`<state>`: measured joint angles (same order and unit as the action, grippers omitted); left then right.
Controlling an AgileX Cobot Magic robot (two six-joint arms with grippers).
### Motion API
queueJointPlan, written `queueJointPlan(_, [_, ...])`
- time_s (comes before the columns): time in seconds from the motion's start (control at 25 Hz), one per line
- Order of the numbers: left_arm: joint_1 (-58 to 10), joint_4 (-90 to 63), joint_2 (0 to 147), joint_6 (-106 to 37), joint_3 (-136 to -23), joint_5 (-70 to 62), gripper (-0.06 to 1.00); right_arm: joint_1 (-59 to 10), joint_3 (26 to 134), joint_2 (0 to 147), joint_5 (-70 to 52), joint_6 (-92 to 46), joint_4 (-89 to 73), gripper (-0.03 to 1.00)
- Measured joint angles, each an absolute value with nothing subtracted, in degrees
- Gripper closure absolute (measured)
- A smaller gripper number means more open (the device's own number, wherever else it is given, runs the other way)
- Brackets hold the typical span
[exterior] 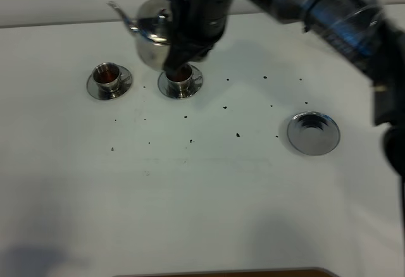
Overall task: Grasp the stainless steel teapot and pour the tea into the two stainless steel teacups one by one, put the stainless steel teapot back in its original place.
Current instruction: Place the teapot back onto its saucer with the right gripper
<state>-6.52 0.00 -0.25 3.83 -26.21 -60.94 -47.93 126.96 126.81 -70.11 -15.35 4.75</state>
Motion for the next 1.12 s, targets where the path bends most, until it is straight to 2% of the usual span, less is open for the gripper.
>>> queueJointPlan(0.28, [-6.52, 0.00, -0.25, 3.83, -26.21, -60.94, 0.58, -42.80, 101.27, 112.52, -69.53, -10.95, 5.05, 0.78])
queueJointPlan(0.52, [-6.52, 0.00, -0.25, 3.83, -26.21, -60.94, 0.58, -37.78, 79.62, 102.33, -58.10, -3.74, 3.66, 0.78])
queueJointPlan(0.8, [-6.52, 0.00, -0.25, 3.83, -26.21, -60.94, 0.58, -32.89, 66.58, 100.47, -48.06, 3.73, 3.05, 0.78])
queueJointPlan(1.12, [-6.52, 0.00, -0.25, 3.83, -26.21, -60.94, 0.58, -28.05, 59.50, 100.47, -40.57, 4.99, -0.62, 0.78])
